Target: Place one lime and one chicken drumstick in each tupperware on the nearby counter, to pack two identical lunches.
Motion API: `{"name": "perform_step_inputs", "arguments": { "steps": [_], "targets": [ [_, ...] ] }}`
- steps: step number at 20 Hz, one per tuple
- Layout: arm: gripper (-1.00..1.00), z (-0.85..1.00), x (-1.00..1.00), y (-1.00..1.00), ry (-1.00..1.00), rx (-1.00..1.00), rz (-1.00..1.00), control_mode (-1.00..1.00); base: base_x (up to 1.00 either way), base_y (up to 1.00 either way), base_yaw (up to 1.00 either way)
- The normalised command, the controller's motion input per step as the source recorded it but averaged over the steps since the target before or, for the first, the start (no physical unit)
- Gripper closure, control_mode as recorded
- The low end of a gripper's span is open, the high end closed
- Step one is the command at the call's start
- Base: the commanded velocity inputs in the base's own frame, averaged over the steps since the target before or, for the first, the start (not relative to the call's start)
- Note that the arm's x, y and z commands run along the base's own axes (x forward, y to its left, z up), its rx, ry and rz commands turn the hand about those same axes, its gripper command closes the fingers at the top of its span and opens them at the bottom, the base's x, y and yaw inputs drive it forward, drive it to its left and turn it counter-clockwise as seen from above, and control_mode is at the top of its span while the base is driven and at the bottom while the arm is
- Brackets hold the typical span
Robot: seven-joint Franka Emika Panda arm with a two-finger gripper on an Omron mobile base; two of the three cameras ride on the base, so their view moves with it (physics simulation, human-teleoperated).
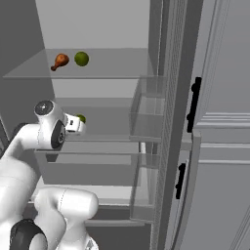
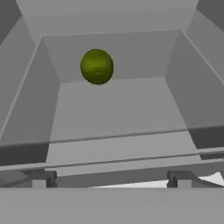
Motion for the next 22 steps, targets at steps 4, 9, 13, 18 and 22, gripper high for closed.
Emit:
{"name": "perform_step_inputs", "arguments": {
  "steps": [4,9,13,18,22],
  "targets": [
    [-1.0,-0.03,0.67,0.3,0.0,0.0,0.0,-1.0,0.0,0.0,0.0],
    [-1.0,-0.08,0.67,0.23,0.0,0.0,0.0,-1.0,0.0,0.0,0.0],
    [-1.0,-0.16,0.67,0.11,0.0,0.0,0.0,-1.0,0.0,0.0,0.0],
    [-1.0,-0.21,0.57,0.04,0.01,0.0,0.0,-1.0,0.0,0.0,0.0],
    [-1.0,-0.24,0.54,0.03,0.01,0.0,0.0,-1.0,0.0,0.0,0.0]
  ]
}}
